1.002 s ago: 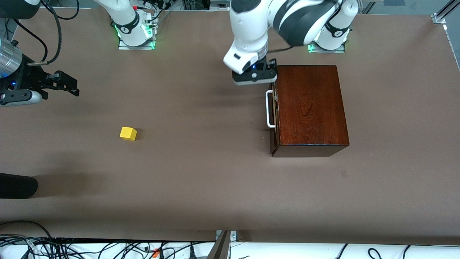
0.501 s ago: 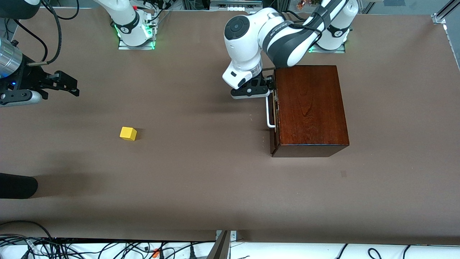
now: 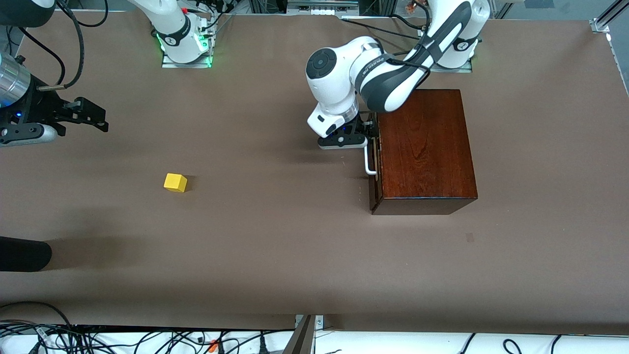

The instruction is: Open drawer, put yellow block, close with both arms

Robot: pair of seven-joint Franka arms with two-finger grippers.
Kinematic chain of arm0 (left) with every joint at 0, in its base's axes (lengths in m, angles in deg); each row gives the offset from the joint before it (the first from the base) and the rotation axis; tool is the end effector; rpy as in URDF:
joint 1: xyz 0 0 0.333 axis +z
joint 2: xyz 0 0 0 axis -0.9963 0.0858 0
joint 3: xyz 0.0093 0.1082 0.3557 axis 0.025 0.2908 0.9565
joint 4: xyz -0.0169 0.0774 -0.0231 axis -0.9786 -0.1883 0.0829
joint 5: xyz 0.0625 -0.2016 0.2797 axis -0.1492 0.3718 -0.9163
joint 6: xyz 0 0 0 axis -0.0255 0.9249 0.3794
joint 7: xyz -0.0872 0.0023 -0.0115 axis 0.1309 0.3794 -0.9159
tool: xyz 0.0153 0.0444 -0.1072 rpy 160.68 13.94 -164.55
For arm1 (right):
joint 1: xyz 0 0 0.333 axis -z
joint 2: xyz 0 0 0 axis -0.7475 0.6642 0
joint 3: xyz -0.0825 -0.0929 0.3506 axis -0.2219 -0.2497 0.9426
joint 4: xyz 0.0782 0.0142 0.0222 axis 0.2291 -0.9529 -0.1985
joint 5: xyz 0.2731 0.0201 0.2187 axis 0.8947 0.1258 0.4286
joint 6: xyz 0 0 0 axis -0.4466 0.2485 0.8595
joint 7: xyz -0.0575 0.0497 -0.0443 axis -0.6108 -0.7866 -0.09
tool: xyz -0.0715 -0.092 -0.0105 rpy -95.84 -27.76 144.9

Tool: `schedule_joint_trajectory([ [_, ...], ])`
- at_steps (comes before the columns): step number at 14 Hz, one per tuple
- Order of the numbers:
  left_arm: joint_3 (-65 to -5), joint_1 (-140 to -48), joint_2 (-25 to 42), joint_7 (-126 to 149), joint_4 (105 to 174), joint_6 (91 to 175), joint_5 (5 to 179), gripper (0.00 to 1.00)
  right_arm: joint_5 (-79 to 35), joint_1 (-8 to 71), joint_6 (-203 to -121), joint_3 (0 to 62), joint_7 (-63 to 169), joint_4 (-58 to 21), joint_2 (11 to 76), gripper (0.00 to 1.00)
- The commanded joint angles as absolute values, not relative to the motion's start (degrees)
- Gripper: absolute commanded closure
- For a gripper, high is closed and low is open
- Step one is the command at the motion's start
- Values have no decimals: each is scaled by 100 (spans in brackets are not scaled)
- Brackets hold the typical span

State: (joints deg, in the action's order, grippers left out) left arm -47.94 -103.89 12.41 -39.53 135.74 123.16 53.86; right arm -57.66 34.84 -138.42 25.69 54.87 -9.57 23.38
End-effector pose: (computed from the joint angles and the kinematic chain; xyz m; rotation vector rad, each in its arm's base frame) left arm 0.4717 -0.4199 0.3832 -2.8353 0.0859 -0.0429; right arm 0.5352 0.0333 0.6415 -3.1199 -0.1650 0.0481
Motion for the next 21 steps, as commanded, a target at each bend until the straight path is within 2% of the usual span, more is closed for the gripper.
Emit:
schedule_joint_trajectory([
  [1, -4805, -10371, 1335, -3936, 13562, 12377, 5142, 0, -5611, 3537, -13807, 2574, 5419, -835, 2391, 0],
  [11, -4638, -10406, 1739, -4024, 13316, 12500, 5010, 0, -5592, 3528, -13816, 2583, 5418, -826, 2391, 0],
  [21, -4647, -10459, 1819, -4094, 13299, 12500, 4922, 0, -5592, 3528, -13816, 2583, 5418, -826, 2400, 0],
])
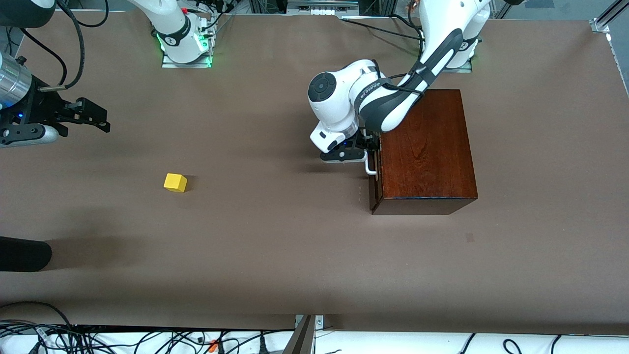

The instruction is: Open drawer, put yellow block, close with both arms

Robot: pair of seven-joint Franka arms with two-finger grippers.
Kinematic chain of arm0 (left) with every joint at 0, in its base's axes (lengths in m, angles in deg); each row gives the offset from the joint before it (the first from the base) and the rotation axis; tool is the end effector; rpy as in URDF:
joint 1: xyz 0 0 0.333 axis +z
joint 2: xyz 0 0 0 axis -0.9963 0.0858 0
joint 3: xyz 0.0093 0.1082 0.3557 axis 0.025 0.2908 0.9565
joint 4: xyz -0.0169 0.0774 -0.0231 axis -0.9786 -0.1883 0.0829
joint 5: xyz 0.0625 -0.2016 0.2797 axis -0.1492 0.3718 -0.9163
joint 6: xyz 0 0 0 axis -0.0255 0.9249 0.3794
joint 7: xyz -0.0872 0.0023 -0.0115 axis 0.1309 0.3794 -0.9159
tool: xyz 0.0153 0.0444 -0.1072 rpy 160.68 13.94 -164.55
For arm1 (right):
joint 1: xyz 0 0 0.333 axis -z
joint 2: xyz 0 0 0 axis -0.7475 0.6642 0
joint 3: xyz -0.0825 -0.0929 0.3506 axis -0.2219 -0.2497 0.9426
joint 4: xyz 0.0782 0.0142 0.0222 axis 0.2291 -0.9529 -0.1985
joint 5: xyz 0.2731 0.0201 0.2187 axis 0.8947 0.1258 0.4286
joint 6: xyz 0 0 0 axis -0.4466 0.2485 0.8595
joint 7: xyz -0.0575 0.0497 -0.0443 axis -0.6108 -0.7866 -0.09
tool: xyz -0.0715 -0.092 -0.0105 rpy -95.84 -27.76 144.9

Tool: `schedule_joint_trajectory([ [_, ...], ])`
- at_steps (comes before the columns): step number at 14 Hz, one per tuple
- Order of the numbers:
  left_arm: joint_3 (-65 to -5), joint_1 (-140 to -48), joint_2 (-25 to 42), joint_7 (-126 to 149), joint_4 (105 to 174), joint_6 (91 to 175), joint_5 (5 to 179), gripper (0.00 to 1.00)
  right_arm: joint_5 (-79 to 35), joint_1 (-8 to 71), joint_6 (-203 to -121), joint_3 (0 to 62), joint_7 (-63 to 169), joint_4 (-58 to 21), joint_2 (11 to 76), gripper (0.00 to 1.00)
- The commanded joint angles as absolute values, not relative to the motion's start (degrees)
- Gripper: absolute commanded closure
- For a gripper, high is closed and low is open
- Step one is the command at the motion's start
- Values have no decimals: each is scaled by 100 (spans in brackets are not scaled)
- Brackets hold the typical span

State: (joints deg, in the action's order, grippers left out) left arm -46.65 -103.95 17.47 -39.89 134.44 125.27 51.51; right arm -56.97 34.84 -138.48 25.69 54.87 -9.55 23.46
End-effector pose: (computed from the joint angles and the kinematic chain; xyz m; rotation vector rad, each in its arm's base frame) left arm 0.4922 -0.4177 0.3392 -2.8248 0.0870 -0.0178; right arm 0.5357 0.0348 0.6410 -3.1082 -0.1635 0.0477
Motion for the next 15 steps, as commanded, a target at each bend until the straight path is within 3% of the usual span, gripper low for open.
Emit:
schedule_joint_trajectory([
  [1, -4647, -10468, 1819, -4137, 13281, 12500, 4940, 0, -5592, 3528, -13816, 2583, 5418, -826, 2400, 0],
  [15, -4655, -10775, 2090, -4437, 12842, 12500, 5019, 0, -5522, 3537, -13816, 2583, 5418, -826, 2400, 0],
])
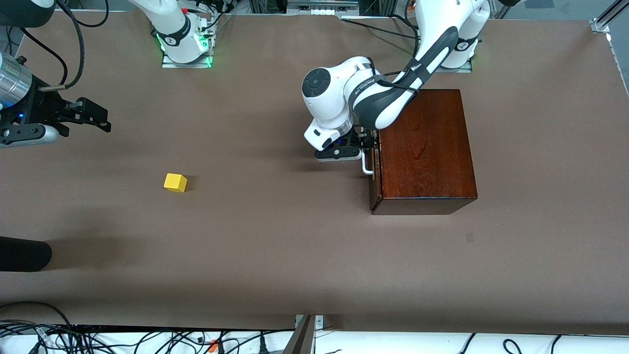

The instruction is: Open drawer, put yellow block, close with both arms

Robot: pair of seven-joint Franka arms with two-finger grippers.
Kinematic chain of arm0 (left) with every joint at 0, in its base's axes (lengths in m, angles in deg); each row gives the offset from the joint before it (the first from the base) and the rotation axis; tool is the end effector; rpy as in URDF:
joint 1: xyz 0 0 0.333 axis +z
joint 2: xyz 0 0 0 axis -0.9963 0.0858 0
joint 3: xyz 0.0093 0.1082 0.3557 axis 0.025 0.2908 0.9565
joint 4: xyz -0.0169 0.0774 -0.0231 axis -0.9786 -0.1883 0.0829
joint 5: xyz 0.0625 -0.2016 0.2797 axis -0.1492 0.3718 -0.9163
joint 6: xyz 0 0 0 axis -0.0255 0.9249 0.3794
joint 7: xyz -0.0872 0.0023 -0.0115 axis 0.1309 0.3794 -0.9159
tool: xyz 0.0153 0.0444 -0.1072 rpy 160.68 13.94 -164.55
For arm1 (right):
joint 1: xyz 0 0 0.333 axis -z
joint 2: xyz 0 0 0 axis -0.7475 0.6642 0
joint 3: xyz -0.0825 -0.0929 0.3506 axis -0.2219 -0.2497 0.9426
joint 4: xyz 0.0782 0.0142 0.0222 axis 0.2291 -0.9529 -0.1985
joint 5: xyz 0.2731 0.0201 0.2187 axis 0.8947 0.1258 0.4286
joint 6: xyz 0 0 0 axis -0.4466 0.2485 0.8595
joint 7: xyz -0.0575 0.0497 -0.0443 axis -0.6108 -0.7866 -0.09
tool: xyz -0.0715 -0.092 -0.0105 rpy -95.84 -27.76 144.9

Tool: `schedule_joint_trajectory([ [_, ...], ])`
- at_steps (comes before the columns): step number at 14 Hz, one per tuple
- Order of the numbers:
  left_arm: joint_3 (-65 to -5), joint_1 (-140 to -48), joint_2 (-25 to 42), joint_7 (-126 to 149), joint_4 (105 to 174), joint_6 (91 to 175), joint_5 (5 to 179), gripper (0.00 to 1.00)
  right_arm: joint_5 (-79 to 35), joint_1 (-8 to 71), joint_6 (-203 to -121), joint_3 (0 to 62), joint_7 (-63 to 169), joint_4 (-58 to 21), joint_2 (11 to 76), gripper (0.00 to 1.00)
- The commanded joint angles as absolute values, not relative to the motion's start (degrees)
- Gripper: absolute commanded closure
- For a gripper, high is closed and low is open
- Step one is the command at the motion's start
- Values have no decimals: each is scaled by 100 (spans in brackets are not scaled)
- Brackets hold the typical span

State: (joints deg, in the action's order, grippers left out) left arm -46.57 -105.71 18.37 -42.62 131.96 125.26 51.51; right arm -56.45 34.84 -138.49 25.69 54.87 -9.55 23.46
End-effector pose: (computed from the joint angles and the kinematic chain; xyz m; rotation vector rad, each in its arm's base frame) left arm 0.4908 -0.4367 0.3455 -2.8490 0.0405 -0.0536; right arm 0.5357 0.0358 0.6411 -3.0992 -0.1624 0.0473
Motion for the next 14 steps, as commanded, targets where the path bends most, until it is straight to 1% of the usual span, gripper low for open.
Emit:
schedule_joint_trajectory([
  [1, -4655, -10819, 2126, -4437, 12754, 12500, 5028, 0, -5522, 3537, -13816, 2583, 5418, -826, 2400, 0],
  [14, -4664, -11215, 2513, -4560, 12218, 12509, 5283, 0, -5513, 3572, -13816, 2565, 5410, -835, 2400, 0],
])
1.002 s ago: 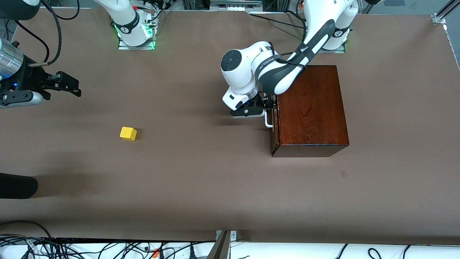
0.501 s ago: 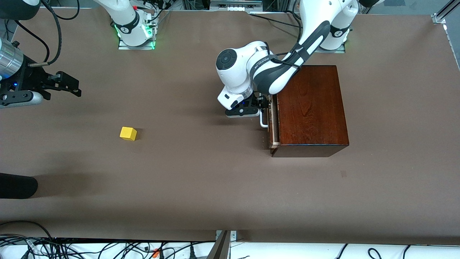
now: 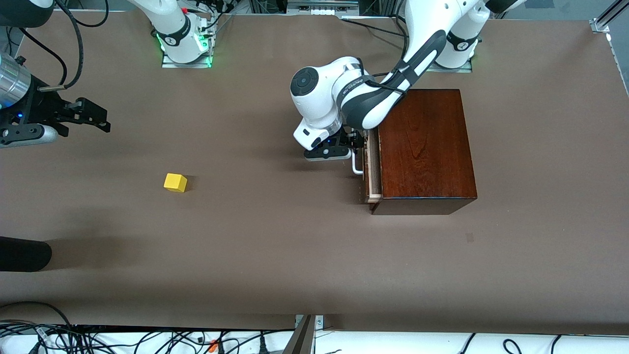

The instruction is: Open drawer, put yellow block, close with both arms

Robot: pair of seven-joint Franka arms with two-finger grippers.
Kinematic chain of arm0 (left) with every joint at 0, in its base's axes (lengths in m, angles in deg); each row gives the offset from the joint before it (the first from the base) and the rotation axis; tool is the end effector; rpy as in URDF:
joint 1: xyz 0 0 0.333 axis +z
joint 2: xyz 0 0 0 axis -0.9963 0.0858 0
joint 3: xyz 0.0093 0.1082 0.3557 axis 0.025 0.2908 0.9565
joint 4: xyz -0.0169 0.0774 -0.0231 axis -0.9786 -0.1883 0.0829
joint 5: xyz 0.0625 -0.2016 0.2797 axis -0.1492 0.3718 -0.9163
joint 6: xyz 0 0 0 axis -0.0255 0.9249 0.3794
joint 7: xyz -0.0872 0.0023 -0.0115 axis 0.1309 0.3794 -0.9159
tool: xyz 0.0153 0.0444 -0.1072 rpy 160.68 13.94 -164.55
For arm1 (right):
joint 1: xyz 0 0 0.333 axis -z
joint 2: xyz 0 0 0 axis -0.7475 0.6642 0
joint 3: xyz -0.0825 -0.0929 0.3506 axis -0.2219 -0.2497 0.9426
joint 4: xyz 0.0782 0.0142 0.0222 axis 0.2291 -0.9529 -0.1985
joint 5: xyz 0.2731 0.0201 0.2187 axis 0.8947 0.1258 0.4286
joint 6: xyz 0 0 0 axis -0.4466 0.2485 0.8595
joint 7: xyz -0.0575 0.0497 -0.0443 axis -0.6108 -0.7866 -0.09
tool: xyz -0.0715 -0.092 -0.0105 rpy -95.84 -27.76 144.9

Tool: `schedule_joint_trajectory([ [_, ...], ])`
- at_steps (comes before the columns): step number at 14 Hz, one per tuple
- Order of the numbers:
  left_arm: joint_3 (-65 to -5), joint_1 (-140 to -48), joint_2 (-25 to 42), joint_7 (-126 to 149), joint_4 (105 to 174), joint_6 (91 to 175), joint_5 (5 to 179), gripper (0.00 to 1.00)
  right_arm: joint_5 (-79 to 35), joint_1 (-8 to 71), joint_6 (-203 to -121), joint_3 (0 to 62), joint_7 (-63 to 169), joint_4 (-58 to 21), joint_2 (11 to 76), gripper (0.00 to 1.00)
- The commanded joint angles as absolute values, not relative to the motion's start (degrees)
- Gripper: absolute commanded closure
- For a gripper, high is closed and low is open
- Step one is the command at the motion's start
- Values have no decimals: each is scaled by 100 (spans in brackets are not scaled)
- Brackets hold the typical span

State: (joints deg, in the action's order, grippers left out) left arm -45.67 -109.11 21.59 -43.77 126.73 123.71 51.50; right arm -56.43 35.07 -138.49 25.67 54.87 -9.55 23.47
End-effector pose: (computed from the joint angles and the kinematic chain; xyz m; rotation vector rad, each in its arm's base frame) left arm 0.4917 -0.4654 0.3408 -2.8591 0.0335 -0.0607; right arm 0.5359 0.0335 0.6410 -3.0992 -0.1556 0.0474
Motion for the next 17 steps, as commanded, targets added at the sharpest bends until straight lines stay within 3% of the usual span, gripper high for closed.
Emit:
schedule_joint_trajectory([
  [1, -4664, -11259, 2582, -4560, 12113, 12509, 5300, 0, -5522, 3572, -13816, 2565, 5410, -826, 2400, 0],
  [17, -4664, -11681, 2952, -4770, 11479, 12755, 5617, 0, -5513, 3572, -13816, 2557, 5418, -835, 2400, 0],
])
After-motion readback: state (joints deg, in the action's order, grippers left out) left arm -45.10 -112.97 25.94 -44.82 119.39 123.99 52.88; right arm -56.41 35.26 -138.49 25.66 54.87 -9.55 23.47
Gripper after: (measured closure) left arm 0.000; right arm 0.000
